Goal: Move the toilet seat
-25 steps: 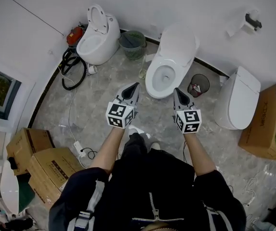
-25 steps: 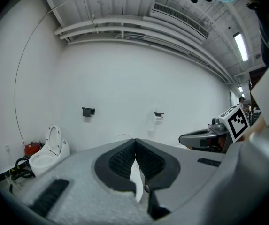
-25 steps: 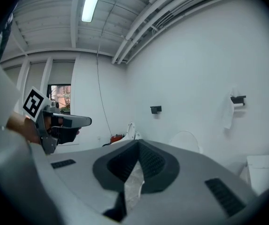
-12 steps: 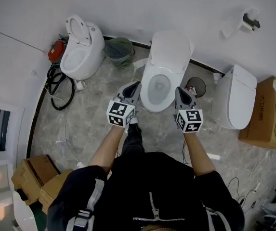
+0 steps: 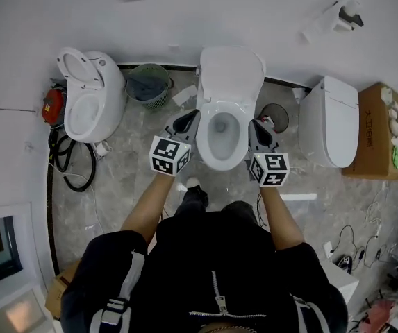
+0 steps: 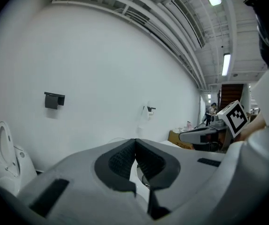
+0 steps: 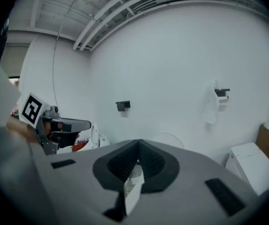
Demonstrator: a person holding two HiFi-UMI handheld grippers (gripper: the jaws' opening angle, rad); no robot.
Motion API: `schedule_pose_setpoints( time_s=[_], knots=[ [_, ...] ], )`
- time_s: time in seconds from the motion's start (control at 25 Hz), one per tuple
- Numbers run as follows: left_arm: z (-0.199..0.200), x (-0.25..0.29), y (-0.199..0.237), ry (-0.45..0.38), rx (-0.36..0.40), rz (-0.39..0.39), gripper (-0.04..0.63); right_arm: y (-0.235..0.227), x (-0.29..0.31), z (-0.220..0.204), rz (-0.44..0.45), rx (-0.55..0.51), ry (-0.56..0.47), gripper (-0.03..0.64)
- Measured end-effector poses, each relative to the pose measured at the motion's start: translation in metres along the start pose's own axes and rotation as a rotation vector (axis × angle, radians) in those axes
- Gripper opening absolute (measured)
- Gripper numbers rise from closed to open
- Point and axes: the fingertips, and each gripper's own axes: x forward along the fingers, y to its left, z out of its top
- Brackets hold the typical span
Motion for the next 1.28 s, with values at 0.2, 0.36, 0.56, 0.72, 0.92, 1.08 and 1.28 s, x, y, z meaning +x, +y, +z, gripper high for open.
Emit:
schedule_pose_setpoints(
  time_s=[0.2, 0.36, 0.56, 0.72, 0.92, 1.08, 1.28],
  knots=[
    [0.001, 0.026, 0.007, 0.009, -0.011, -0.054, 0.005, -0.014, 0.004, 0.003, -0.059, 0.02, -0.001, -0.008],
    [0.007, 0.044, -0.004, 0.004, -0.002, -0.073, 0.005, -0.031, 0.004, 0.011, -0.072, 0.026, -0.025, -0.008],
    [0.016, 0.056, -0.015, -0.001, 0.008, -0.06, 0.005, -0.05, 0.003, 0.02, -0.055, 0.023, -0.039, -0.008],
    [0.016, 0.061, -0.017, 0.011, 0.0, -0.045, 0.005, -0.06, 0.004, 0.025, -0.035, 0.015, -0.037, -0.008],
    [-0.003, 0.069, -0.01, 0.043, -0.023, -0.034, 0.005, -0.068, 0.014, 0.007, -0.02, 0.031, -0.001, -0.008],
    [-0.044, 0.076, -0.003, 0.105, -0.057, -0.023, 0.005, -0.071, 0.022, -0.032, -0.011, 0.064, 0.046, -0.008],
    [-0.097, 0.078, -0.002, 0.168, -0.107, -0.007, 0.005, -0.076, 0.025, -0.078, -0.001, 0.104, 0.087, -0.006]
  ],
)
